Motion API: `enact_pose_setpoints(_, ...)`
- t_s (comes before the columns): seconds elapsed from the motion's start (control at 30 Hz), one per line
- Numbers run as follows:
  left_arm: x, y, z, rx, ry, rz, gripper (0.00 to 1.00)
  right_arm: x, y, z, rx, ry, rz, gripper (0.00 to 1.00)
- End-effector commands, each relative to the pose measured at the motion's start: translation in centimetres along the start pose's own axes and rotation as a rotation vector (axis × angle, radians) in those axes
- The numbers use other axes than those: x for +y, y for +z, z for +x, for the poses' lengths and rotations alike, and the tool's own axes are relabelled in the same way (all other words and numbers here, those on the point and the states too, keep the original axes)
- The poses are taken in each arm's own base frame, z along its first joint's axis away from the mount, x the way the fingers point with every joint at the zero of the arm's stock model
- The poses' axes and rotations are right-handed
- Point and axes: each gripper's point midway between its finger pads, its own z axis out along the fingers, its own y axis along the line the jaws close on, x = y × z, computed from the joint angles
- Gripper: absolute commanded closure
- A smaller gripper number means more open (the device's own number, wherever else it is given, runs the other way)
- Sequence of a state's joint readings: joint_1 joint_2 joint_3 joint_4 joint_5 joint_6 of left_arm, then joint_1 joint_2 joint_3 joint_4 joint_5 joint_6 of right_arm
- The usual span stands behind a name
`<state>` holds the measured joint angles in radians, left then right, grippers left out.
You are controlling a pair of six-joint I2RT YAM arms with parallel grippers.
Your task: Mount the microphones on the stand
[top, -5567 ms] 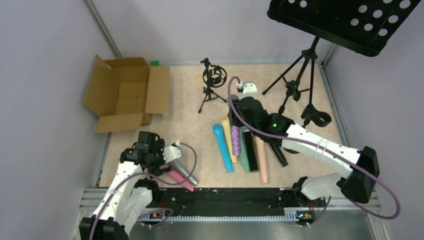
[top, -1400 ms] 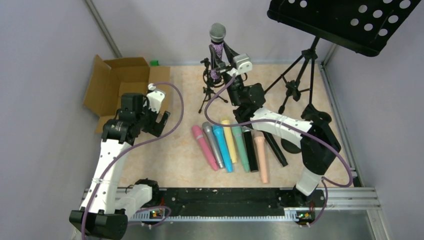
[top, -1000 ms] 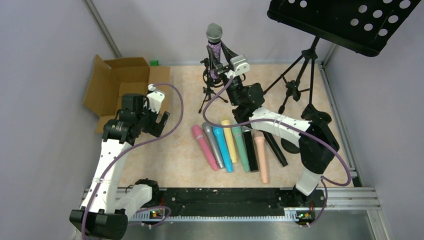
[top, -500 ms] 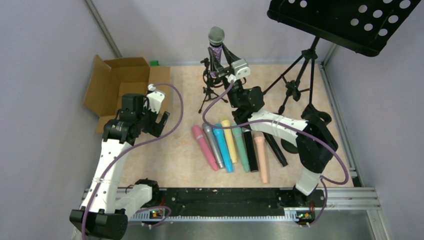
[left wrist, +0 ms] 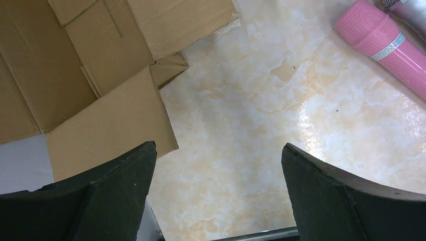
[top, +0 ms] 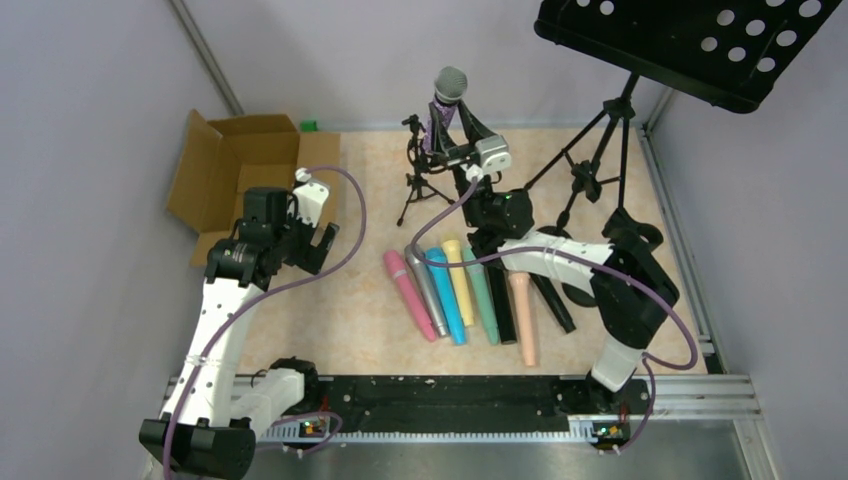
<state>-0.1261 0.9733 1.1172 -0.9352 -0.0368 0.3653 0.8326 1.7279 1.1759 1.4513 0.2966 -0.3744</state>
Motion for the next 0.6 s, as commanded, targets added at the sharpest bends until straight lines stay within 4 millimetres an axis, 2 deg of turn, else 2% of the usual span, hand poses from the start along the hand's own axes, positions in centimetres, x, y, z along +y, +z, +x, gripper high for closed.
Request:
enact_pose_setpoints(0.0, 0.4, 0.0, -1.0, -0.051, -0.011, -0.024, 0.01, -0.4, -1.6, 3.3, 0.104, -0.116, 0.040, 1.00)
enact_pose_setpoints(0.3, 0.5, 0.0, -0.9, -0.049, -0.011, -0.029, 0.01, 0.7, -3.6, 6.1, 0.177, -0.126, -0.001, 1.00)
enact_pose_setpoints(0.57, 0.6, 0.0, -1.0, -0.050, -0.012, -0.033, 0.01, 1.3, -4.6, 7.9, 0.222, -0.106, -0.011, 1.00)
